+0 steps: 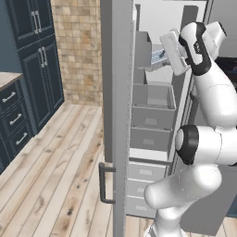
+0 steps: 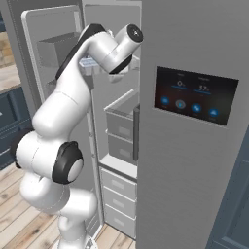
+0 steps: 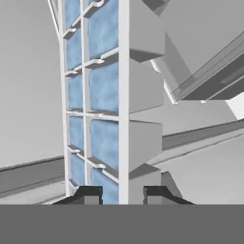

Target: The ice cube tray has been filled with water. Take the tray and place it in the freezer to make ice. Close the freezer door after placing the tray.

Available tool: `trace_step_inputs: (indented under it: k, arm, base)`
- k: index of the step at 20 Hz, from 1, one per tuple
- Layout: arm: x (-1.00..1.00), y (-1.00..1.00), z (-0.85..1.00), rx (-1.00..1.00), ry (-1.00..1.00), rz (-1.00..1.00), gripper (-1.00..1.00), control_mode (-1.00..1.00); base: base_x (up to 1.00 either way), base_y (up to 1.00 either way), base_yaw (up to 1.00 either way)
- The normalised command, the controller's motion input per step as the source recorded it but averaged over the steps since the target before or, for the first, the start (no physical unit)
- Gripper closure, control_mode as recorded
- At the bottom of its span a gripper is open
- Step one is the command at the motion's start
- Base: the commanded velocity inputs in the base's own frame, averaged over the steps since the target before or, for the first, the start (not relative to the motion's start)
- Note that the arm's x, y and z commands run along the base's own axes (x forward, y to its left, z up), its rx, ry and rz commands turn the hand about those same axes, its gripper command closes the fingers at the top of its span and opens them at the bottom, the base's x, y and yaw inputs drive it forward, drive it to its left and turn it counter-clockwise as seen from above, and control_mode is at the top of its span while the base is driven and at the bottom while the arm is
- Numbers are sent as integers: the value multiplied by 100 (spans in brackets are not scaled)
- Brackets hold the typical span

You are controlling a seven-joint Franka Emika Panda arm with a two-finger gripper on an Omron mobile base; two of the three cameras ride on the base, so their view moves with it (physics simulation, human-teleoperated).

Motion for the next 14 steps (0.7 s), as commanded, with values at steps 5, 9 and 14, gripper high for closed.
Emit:
trace_step_inputs:
  k: [5,9,14]
  arm:
    - [18,0,0,-5,0,-10,100,-100]
    - [23,0,0,-4,0,-9,100,-100]
    - [26,0,0,-4,0,-9,100,-100]
  base:
    - [0,0,0]
    - [0,0,0]
    - [0,0,0]
